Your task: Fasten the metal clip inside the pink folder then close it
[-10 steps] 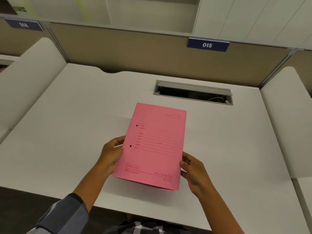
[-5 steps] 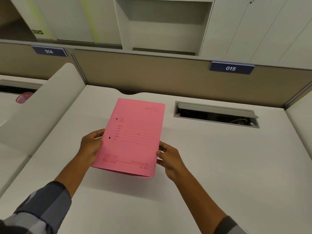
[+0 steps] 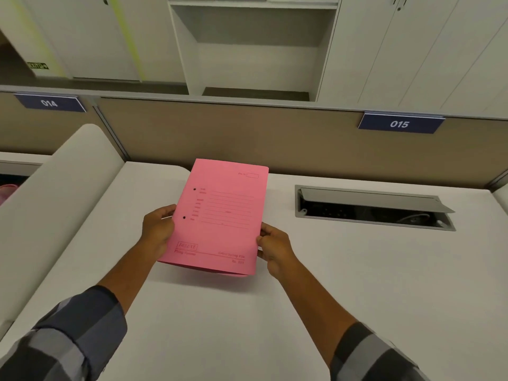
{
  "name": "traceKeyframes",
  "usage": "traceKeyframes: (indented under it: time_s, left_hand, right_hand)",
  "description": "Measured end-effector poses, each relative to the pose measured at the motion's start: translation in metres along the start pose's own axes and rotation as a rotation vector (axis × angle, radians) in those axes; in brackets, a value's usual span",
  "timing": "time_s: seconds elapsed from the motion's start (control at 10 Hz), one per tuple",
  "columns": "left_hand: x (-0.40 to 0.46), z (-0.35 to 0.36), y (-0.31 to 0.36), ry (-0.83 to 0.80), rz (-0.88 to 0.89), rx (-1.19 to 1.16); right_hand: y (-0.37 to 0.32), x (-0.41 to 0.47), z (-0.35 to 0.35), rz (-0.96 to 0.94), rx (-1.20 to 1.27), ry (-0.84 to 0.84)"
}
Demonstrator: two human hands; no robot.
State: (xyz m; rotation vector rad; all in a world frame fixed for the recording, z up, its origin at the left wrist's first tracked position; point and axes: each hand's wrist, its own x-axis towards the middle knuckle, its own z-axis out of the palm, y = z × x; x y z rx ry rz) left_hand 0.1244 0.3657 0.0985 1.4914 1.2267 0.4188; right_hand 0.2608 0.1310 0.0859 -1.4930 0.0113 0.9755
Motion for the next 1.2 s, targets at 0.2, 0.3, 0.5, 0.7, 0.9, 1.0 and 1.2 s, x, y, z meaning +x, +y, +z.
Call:
traceKeyframes:
  time_s: [0.2,0.3,0.5,0.7,0.9,1.0,1.2]
  left_hand:
    - [0.041,0.033,-0.012,-0.003,0.036,0.068]
    - [0.057,0.045,-0.016,0.001,0.04,0.149]
    - [0.068,0.054,-0.019,-0.012,0.056,0.214]
    - [0.075,0.061,-0.018,-0.033,0.012,0.261]
    - [0.077,0.064,-0.02,-0.017,-0.013,0.225]
    - [0.077,0.064,-0.019,0.001,0.008,0.213]
    - [0.07,0.064,-0.028,0.074,0.019,0.4]
  right_hand:
    - [0.004,0.05,-0.006,-0.001,0.002,0.093]
    - [0.005,0.069,-0.005,0.013,0.015,0.119]
    - [0.014,0.085,-0.007,-0.032,-0.048,0.17]
    - [0.016,0.091,-0.006,-0.064,-0.104,0.239]
    - [0.02,0.097,-0.004,-0.09,-0.199,0.315]
    - [0.017,0.095,-0.003,-0.117,-0.306,0.3]
    - [0.023,0.087,-0.008,-0.239,-0.584,0.295]
